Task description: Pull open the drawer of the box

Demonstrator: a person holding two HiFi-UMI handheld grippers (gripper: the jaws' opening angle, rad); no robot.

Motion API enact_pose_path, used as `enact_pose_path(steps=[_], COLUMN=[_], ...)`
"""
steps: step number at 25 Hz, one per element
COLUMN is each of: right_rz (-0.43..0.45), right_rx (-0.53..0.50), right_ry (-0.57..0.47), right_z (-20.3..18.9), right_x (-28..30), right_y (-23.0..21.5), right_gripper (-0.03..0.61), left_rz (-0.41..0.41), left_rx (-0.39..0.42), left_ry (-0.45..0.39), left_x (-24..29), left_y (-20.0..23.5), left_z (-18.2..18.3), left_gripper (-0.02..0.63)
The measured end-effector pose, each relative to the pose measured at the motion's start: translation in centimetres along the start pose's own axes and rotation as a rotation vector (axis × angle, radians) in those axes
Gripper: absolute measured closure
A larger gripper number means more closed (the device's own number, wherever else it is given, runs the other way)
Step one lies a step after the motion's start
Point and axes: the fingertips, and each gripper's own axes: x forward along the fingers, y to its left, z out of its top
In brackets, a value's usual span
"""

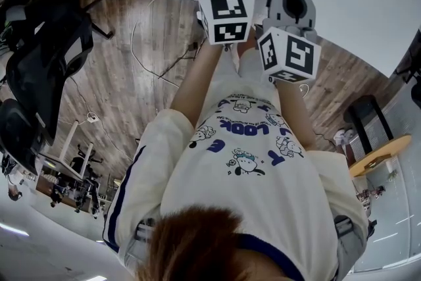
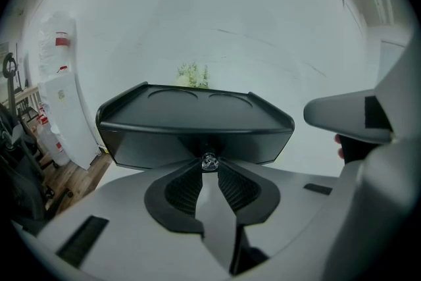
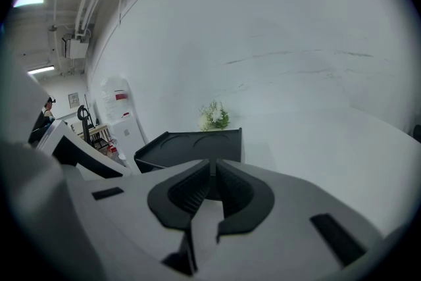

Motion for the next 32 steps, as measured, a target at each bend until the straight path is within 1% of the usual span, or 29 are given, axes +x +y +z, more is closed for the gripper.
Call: enact_pose_path(steps=[10,26,32], right_rz=[0.002,0.022,0.037], right_rx=[-0.002,-0.019,-0.027], right_ry=[-0.015,-0.013,-0.011], right_z=[0.8,0.1,-0.2], right_x=[-0.4,-1.3,-1.9], right_y=[0.0,1.2,1.4], right_gripper=[0.534,0.534,0.534], left_rz=[0.011,0.010,0.018], left_rx=[0.000,-0.012,-0.003], left_ry=[0.003,0.018,0.028], left_x=[-0.6,-2.4,-3.2], left_y=[-0.2,-0.1,-0.4], left_z=[-0.4,-2.5,-3.2], left_gripper=[0.534,0.534,0.534])
